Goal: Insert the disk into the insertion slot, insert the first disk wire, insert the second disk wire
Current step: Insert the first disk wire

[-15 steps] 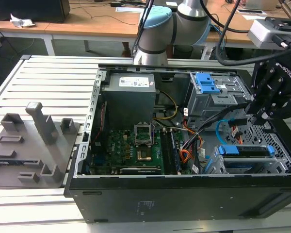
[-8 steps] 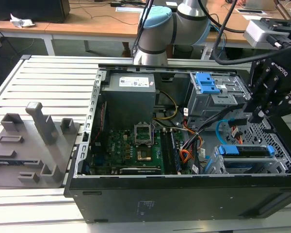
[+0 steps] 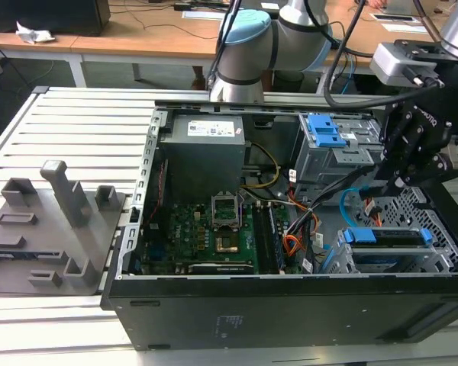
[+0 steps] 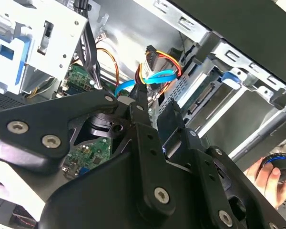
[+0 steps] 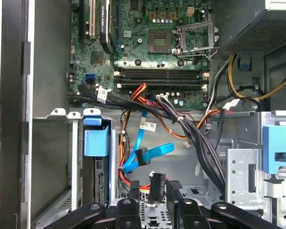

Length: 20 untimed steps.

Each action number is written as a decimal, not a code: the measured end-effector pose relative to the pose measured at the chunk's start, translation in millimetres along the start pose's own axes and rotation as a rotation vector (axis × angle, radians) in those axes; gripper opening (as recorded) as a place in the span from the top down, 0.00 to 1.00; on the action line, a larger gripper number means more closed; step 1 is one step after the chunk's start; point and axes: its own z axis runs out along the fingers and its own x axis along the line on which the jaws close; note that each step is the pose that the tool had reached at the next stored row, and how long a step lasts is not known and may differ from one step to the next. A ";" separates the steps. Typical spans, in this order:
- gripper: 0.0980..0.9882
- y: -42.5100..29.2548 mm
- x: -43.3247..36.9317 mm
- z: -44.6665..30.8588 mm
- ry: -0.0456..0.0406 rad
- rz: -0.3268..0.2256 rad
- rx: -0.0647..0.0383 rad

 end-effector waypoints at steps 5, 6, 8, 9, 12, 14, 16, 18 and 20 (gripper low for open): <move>0.70 2.3 -3.6 11.7 0.0023 0.000 0.000; 0.70 2.4 -3.5 13.3 0.0084 0.001 0.000; 0.70 2.4 -3.5 13.3 0.0083 0.001 0.000; 0.72 2.4 -3.5 13.3 0.0083 0.001 0.000; 0.92 2.4 -3.5 13.4 0.0083 0.001 0.000; 0.92 2.4 -3.5 13.4 0.0083 0.001 0.000; 0.92 2.4 -3.5 13.3 0.0084 0.001 0.000; 0.92 2.4 -3.5 13.3 0.0084 0.001 0.000; 0.92 -2.9 -3.9 13.2 0.0082 0.001 0.000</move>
